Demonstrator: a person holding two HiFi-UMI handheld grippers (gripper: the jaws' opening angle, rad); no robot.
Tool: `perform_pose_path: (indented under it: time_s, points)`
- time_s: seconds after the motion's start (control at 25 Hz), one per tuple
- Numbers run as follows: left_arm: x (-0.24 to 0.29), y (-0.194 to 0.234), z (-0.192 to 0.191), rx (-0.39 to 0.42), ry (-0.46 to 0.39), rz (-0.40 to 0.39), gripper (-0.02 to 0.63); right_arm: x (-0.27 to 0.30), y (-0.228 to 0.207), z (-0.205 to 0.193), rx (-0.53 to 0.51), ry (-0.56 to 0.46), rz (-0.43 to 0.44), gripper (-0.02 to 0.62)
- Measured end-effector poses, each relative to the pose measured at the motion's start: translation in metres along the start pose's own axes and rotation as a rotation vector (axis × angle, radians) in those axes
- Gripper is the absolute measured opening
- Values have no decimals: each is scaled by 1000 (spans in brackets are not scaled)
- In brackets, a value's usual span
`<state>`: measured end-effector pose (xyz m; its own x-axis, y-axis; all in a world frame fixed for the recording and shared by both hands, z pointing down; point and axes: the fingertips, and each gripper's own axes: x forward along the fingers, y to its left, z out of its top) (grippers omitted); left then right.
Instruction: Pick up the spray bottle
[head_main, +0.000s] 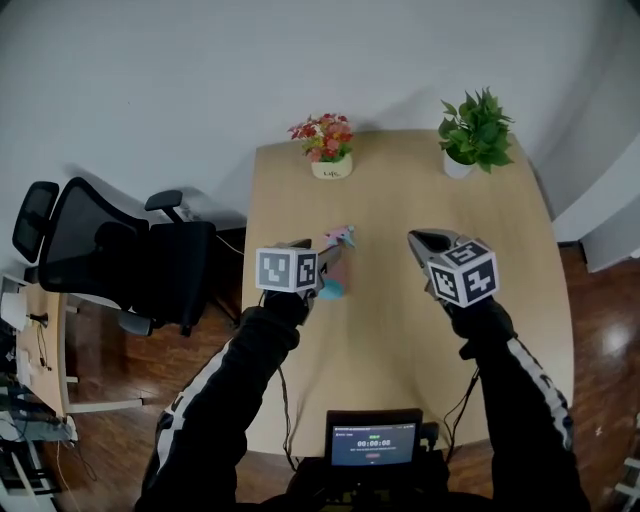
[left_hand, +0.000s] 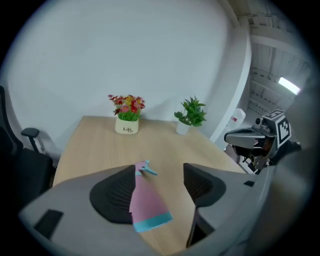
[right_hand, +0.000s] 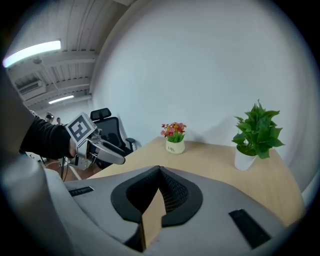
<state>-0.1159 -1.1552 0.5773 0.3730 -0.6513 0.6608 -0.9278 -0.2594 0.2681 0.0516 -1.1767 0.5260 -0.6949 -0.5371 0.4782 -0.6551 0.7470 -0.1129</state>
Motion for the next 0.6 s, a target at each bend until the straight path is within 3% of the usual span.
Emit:
perform_pose_path:
  time_s: [0.08,0.12,0.16,0.28,0.6]
  points:
    - [28,6,-8,-16,58,23,306,19,-17,-17,13,48,24,3]
    - [42,8,-13,-13,90,34,317,28,-26,-29,17,81,31,61]
    - [54,10,-18,-12,121,41,344,36,-34,-42,21,115,33,80]
    - [81,16,-31,-21,202,49,348,61,-52,-72,51,180,29,80]
    - [129,28,-54,55,369,101,376,102,-79,-112,142,250,23,80]
